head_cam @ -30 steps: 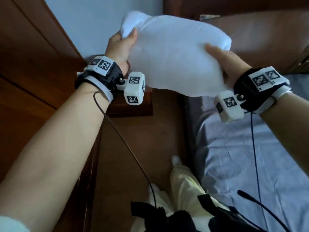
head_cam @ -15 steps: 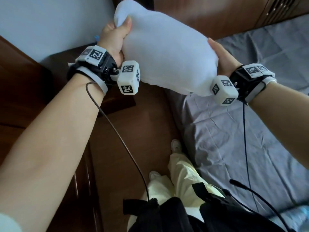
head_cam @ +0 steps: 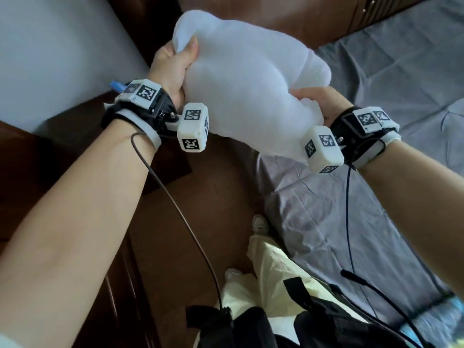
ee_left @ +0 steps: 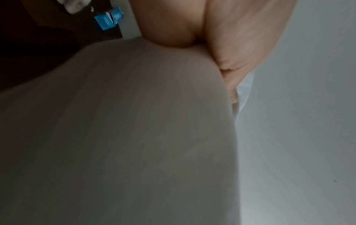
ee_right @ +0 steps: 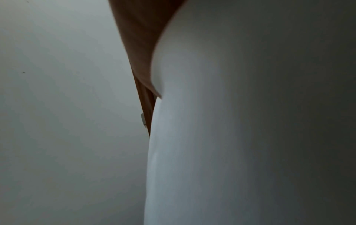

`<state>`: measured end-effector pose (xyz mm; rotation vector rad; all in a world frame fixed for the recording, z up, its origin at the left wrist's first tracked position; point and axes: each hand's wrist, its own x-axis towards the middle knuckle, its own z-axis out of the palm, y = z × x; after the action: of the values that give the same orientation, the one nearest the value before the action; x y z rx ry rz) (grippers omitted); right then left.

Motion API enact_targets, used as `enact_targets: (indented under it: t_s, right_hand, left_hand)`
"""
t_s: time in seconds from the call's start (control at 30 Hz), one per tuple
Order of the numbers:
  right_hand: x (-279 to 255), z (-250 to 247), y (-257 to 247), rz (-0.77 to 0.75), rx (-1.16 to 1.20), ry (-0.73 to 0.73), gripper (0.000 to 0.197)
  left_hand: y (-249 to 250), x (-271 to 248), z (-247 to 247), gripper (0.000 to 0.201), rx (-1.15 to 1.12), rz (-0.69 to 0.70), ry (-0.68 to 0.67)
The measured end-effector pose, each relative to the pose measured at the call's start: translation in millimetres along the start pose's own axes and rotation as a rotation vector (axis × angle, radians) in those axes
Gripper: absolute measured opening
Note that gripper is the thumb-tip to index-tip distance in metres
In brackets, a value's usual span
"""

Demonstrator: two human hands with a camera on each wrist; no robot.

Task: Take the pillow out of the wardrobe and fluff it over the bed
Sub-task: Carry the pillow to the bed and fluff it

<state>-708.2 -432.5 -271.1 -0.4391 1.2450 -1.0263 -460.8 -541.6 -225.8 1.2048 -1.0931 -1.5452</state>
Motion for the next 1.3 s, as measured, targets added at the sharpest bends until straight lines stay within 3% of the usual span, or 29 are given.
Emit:
enact_targets:
  t_s: [0.13, 0.23, 0.4, 0.67, 0.83, 1.03, 1.17, 1.3]
  right_hand:
    - [18.2, -22.4, -13.0, -0.193, 0.001, 0.195, 0.038]
    - [39.0, -43.7, -23.8, -0.248, -0.018, 0.348, 0.038]
    - [80.4, -81.1, -41.1, -0.313, -0.082, 0.471, 0.022]
    - [139.5, -111.6, -39.9, -0.434, -0.205, 0.685, 0.027]
    - [189.8, -115.9, -28.2, -0.424, -0.270, 0.705, 0.038]
    - [279.9, -118.9, 24.9, -0.319, -0.369, 0.702, 0.049]
    - [332.7, -121.5, 80.4, -0.241, -0.354, 0.685, 0.049]
    - [368.2, -115.4, 124.1, -0.213, -0.406, 0.587, 0.052]
  left_hand:
    - [-12.7, 40.6, 39.4, 0.010, 0.061, -0.018, -0.058]
    - [-26.1, 76.6, 67.3, 0.010, 0.143, -0.028, -0.082]
    - [-54.3, 137.8, 103.7, 0.008, 0.208, -0.040, -0.099]
    - [-92.9, 213.9, 141.7, 0.006, 0.346, -0.012, -0.156]
    - [-121.9, 261.6, 138.6, 0.006, 0.443, -0.019, -0.122]
    - [-203.0, 323.3, 112.8, 0.006, 0.594, -0.074, -0.135]
    - [-258.2, 362.1, 93.1, 0.039, 0.726, -0.089, -0.153]
    - [-301.3, 388.8, 64.5, 0.046, 0.789, -0.142, -0.119]
